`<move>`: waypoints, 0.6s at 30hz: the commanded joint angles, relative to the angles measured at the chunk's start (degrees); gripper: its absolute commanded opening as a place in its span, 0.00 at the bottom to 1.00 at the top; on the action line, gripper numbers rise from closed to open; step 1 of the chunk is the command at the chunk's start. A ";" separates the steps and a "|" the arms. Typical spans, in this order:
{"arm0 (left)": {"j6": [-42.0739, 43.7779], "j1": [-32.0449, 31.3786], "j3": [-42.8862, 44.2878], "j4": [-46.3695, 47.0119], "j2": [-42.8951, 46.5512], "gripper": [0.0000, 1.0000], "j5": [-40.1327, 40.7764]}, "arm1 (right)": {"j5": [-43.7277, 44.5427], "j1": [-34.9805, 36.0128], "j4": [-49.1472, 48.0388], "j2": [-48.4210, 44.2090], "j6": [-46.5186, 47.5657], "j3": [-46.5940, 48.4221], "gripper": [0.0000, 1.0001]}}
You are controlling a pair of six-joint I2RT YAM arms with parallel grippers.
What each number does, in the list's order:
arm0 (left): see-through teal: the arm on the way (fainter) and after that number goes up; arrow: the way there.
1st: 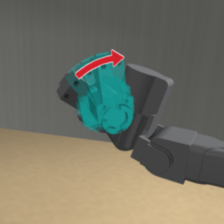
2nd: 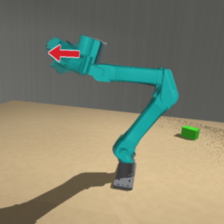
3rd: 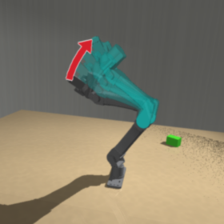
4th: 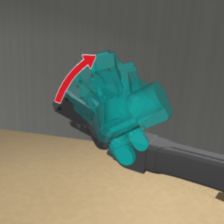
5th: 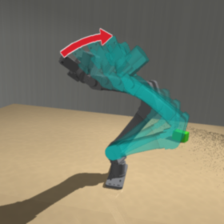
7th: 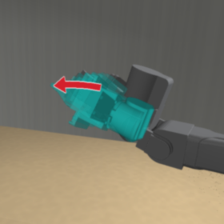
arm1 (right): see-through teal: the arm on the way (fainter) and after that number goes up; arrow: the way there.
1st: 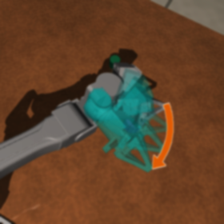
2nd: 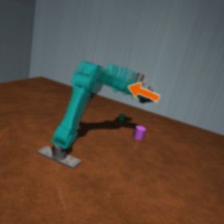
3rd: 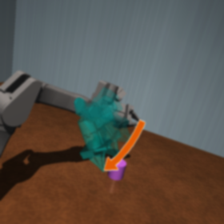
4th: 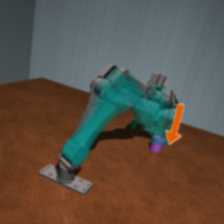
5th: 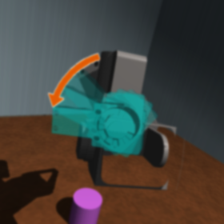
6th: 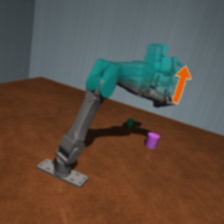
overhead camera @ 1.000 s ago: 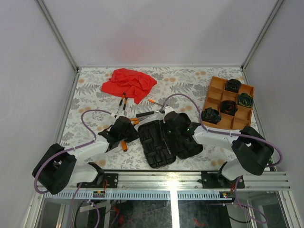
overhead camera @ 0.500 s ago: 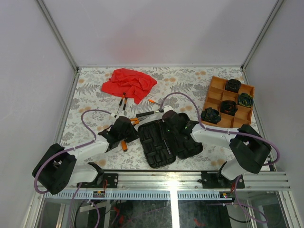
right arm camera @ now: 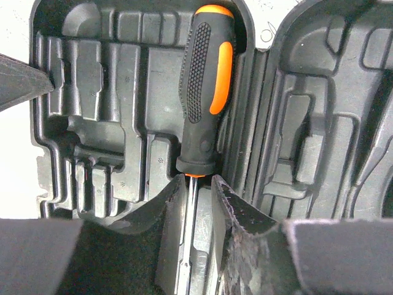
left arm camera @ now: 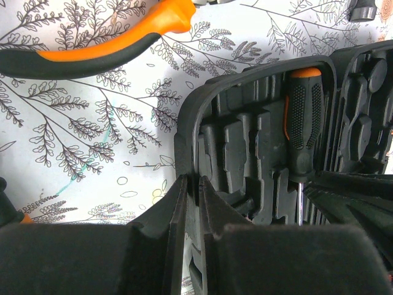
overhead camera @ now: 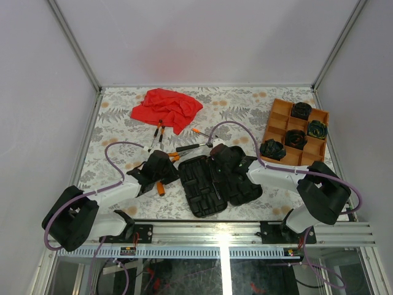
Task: Sort the tools into containers
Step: Adjust the screwdriver in the storage box.
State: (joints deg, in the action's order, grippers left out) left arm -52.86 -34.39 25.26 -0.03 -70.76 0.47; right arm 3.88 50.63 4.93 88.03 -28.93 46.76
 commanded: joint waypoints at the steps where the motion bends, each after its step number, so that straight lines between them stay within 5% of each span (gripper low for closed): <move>1: 0.85 0.10 -0.10 0.30 -0.83 0.00 0.87 | 1.60 0.34 -0.03 -0.21 0.50 1.02 0.29; 18: 3.33 -0.02 1.46 -0.52 -2.10 0.00 -0.37 | 7.74 0.31 -3.44 4.25 1.76 5.50 0.19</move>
State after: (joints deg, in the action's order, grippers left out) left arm -51.68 -34.33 26.02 0.45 -72.05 0.51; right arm 7.46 50.96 4.10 90.45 -28.53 48.75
